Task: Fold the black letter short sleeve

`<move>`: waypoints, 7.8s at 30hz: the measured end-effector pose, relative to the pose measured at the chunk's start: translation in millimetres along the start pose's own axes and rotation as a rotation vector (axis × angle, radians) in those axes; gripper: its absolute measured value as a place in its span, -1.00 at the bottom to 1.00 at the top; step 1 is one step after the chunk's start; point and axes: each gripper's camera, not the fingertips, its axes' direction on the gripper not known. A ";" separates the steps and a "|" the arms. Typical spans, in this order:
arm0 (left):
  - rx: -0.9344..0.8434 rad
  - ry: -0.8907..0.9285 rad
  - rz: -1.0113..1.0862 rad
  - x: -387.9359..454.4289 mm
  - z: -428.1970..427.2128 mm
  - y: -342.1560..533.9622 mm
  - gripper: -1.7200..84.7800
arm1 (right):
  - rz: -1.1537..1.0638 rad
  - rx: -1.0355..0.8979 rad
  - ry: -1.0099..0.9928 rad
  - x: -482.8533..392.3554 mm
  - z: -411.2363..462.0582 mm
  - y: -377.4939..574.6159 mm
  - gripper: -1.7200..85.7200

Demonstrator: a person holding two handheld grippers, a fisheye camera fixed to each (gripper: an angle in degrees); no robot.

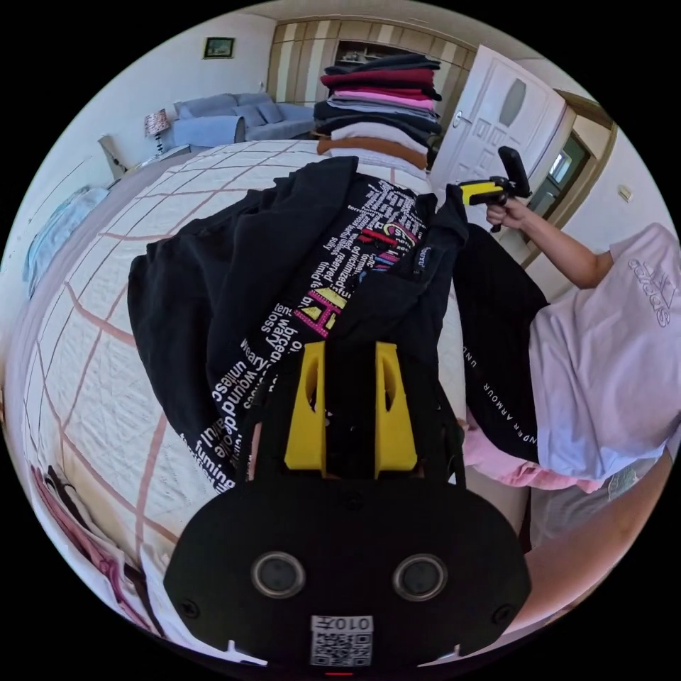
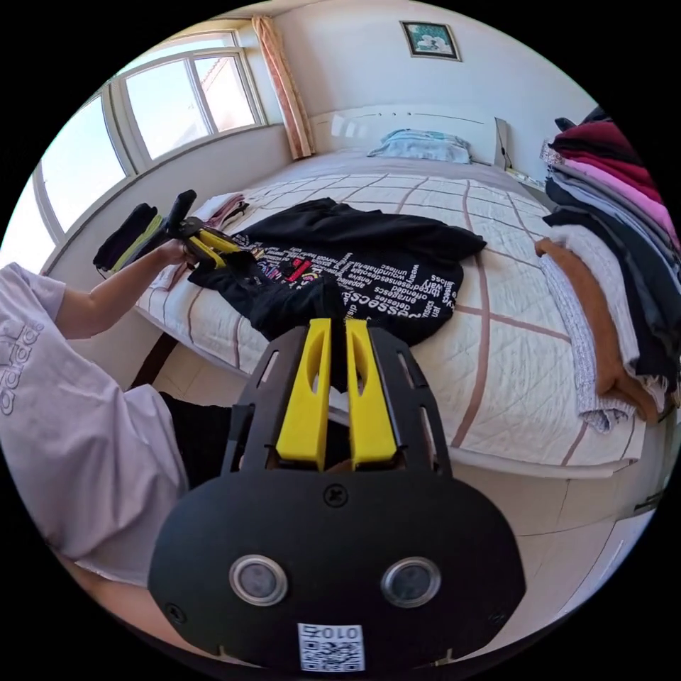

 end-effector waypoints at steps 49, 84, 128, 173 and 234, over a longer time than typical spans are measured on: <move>0.780 -0.395 -0.141 62.9 -465.4 -18.4 -0.96 | -0.227 0.502 0.163 -92.8 -304.2 -245.0 -0.93; 0.002 -0.369 -0.057 173.1 -62.4 77.0 -0.95 | -0.272 -0.121 0.066 -21.8 3.3 -28.5 -0.92; 0.207 -0.784 -0.825 122.4 -146.3 232.4 -0.88 | 0.337 -0.035 0.096 4.8 2.2 20.9 -0.75; -0.176 -0.631 0.256 266.0 57.4 157.5 -0.90 | -0.109 -0.295 0.234 -231.0 130.2 10.3 -0.69; -0.081 -0.835 -0.265 201.0 -11.4 129.7 -0.81 | -0.256 -0.105 -0.144 -204.1 123.5 -106.8 -0.84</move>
